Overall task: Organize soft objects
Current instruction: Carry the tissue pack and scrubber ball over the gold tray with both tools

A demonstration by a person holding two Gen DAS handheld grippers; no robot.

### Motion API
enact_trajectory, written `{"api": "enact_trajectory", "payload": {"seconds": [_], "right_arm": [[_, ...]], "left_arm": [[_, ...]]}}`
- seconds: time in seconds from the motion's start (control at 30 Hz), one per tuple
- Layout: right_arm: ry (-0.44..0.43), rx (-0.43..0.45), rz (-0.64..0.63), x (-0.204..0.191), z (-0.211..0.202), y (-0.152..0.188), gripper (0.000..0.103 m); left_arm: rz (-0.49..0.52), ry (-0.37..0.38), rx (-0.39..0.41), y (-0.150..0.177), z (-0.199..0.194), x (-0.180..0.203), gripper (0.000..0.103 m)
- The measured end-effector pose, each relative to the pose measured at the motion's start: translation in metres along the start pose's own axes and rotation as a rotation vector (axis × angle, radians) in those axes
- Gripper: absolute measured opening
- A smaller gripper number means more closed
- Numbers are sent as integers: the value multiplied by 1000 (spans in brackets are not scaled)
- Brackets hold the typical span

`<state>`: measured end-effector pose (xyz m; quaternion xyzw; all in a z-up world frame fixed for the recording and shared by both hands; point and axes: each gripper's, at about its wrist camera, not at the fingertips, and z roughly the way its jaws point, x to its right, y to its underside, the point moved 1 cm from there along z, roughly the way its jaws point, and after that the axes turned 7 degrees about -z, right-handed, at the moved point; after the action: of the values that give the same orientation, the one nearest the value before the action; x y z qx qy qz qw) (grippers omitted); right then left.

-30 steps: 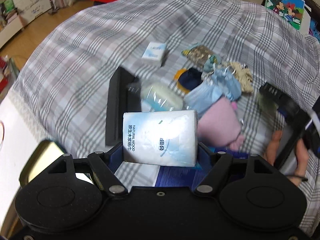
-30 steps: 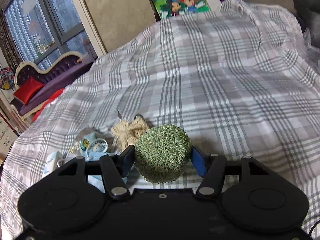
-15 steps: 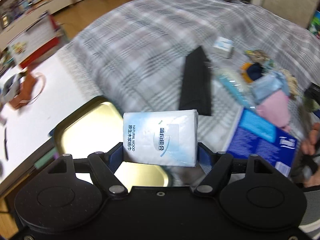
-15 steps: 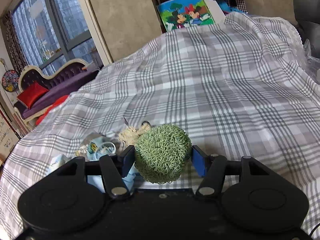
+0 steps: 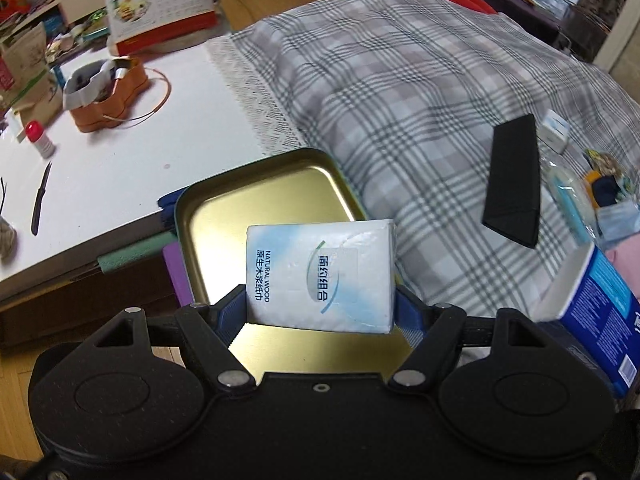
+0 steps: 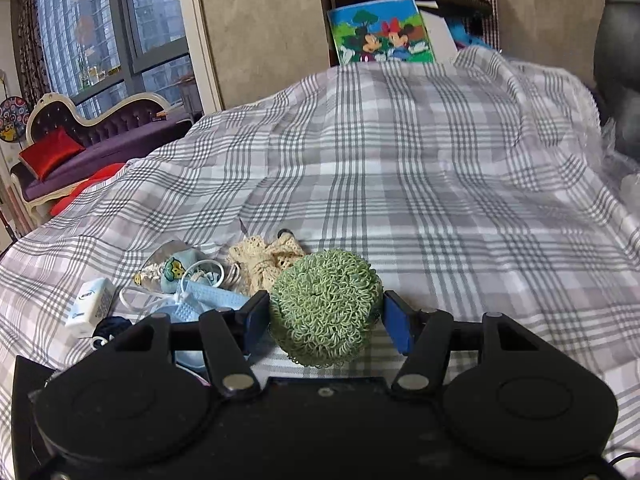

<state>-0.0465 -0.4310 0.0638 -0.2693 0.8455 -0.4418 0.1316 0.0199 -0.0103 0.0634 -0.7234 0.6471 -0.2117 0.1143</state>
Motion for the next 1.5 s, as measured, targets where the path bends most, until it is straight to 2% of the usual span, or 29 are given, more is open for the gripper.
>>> {"api": "enact_trajectory", "payload": {"seconds": [0.17, 0.33, 0.53, 0.7, 0.83, 1.0, 1.13, 1.3, 1.5], "right_arm": [[16, 14, -34, -5, -15, -5, 60], [-42, 36, -71, -13, -49, -10, 60], [-256, -29, -94, -35, -91, -8, 60], [-417, -37, -200, -72, -132, 5, 61], [-568, -118, -290, -108, -153, 20, 61], [-691, -241, -404, -153, -163, 49, 61], [-727, -314, -507, -184, -164, 79, 61], [-739, -446, -623, -212, -158, 119, 61], [-732, -484, -782, -223, -166, 153, 61]], "left_arm": [[-37, -18, 5, -6, 14, -19, 71], [-51, -24, 2, -12, 28, -30, 71], [-66, -31, -8, -17, 43, -35, 71], [-76, -40, -37, -19, 60, -39, 71], [-88, -61, -41, -19, 72, -44, 71], [-90, -107, -80, -16, 97, -51, 71], [-135, -90, -145, -17, 112, -63, 71], [-160, -102, -184, -16, 121, -70, 71], [-126, -92, -181, -17, 121, -61, 71]]}}
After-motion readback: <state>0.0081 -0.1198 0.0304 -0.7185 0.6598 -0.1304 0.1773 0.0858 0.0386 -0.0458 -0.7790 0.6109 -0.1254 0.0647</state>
